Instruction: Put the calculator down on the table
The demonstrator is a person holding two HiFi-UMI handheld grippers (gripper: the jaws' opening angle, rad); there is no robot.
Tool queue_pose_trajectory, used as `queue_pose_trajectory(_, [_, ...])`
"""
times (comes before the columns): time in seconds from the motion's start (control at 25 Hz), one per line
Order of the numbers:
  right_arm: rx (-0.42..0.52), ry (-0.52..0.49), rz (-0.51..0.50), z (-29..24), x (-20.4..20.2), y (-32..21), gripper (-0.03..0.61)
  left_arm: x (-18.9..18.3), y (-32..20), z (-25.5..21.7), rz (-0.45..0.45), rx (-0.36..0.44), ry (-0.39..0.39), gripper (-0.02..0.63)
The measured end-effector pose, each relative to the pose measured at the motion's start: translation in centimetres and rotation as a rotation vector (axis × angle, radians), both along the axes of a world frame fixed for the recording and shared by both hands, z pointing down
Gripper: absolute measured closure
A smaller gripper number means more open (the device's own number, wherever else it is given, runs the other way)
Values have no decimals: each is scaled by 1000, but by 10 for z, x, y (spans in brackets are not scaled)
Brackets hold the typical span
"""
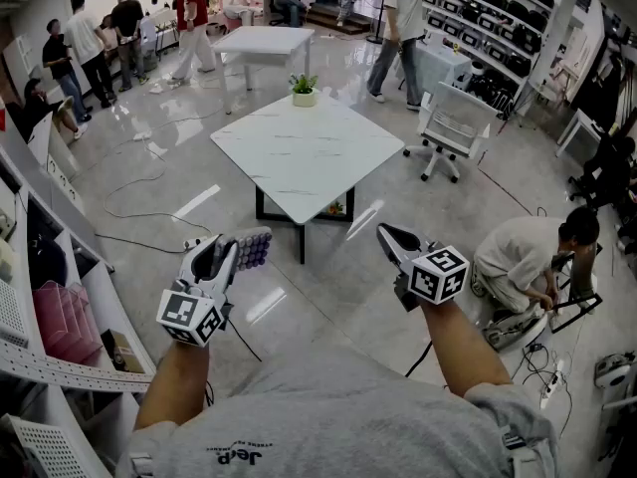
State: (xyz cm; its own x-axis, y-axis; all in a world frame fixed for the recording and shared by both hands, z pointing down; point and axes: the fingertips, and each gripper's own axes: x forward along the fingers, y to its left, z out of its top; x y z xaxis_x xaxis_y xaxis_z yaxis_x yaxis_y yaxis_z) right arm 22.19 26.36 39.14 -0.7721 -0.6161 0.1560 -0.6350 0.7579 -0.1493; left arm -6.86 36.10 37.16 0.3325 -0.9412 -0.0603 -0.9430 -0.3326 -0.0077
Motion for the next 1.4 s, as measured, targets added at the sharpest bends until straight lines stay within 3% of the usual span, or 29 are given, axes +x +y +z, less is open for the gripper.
queue_pose_trajectory(0.52, [19,-16,-44,-8,37,-8,575,48,-1,-3,-24,-3,6,454])
queue_pose_trajectory(0.88, [36,-23,-66,-8,75,-20,575,84,-7,-7,-41,-4,52,454])
queue_pose_trajectory(1.16, [24,-40,-64,-6,77,-41,575,83,-28,-7,-27,-18,63,454])
queue_pose_trajectory(1.4, [6,-26,-22,5,55,-88,575,55,-90,3,29,-27,113,454])
